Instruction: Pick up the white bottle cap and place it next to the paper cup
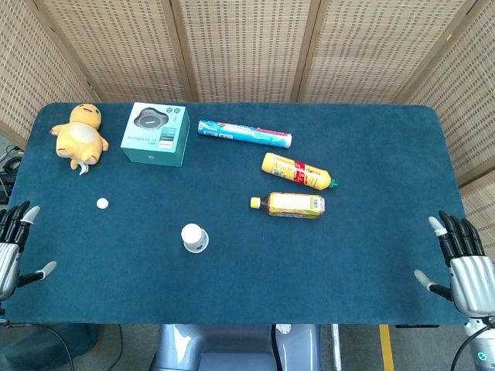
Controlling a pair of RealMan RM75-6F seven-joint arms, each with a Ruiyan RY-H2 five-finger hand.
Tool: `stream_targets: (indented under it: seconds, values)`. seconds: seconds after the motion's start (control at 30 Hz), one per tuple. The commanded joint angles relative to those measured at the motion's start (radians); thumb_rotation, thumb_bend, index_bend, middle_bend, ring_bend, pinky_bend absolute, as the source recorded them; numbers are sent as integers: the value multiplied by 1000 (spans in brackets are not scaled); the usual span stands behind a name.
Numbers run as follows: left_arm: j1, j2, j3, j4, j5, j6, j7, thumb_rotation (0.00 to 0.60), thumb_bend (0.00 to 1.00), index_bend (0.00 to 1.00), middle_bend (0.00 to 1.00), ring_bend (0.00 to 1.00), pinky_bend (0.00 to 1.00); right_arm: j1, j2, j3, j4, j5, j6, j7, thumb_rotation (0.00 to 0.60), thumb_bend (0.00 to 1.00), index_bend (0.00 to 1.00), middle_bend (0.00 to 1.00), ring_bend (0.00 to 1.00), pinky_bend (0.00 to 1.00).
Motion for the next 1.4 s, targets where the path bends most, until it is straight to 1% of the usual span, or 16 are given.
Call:
stream_targets:
  seconds: [0.03, 0.27, 0.33, 0.43, 0.5, 0.57, 0.67, 0.8, 0.9, 1.03, 1.2, 1.33, 1.4]
  values:
    - [-1, 2, 2, -2, -2, -6, 2, 600, 0, 0, 0, 0, 0, -1, 6, -3, -7, 1, -3, 0, 600, 0, 0, 0, 0, 0]
    - [-17, -2, 2, 11, -11, -43, -4, 600, 0, 0, 0, 0, 0, -4, 12, -6, -15, 0, -1, 12, 600, 0, 0, 0, 0, 0]
    - [-36, -6, -4, 24, -25, -79, -8, 600, 0, 0, 0, 0, 0, -4, 16, -7, -19, -2, -1, 19, 600, 0, 0, 0, 0, 0]
    - [-90, -21, -36, 67, -71, -168, -36, 600, 0, 0, 0, 0, 0, -3, 18, -5, -22, -1, -1, 21, 600, 0, 2, 0, 0, 0]
    - [-138, -35, -59, 114, -111, -252, -64, 600, 7, 3, 0, 0, 0, -1, 18, -4, -21, 5, -8, 21, 600, 0, 6, 0, 0, 0]
    - [-194, -55, -84, 175, -150, -350, -109, 600, 16, 33, 0, 0, 0, 2, 17, -1, -21, 16, -18, 21, 600, 0, 10, 0, 0, 0]
    - [-262, -86, -106, 263, -196, -476, -170, 600, 42, 117, 0, 0, 0, 6, 14, 5, -21, 29, -27, 14, 600, 0, 12, 0, 0, 0]
    - [-333, -134, -119, 368, -236, -607, -198, 600, 94, 262, 0, 0, 0, 9, 9, 11, -20, 46, -39, 10, 600, 0, 17, 0, 0, 0]
    - [-390, -195, -125, 479, -265, -709, -229, 600, 144, 312, 0, 0, 0, 13, 4, 14, -16, 62, -53, 2, 600, 0, 22, 0, 0, 0]
    - [-432, -253, -127, 579, -276, -773, -252, 600, 194, 357, 0, 0, 0, 14, 3, 16, -15, 78, -68, 1, 600, 0, 33, 0, 0, 0]
    - [-483, -344, -125, 729, -286, -840, -263, 600, 241, 366, 0, 0, 0, 20, 4, 21, -13, 93, -83, 7, 600, 0, 39, 0, 0, 0]
    - [-502, -379, -119, 784, -284, -866, -267, 600, 287, 372, 0, 0, 0, 21, 3, 20, -12, 95, -88, 7, 600, 0, 38, 0, 0, 0]
    - [-511, -397, -120, 808, -289, -880, -269, 600, 290, 373, 0, 0, 0, 22, 2, 19, -11, 94, -89, 6, 600, 0, 38, 0, 0, 0]
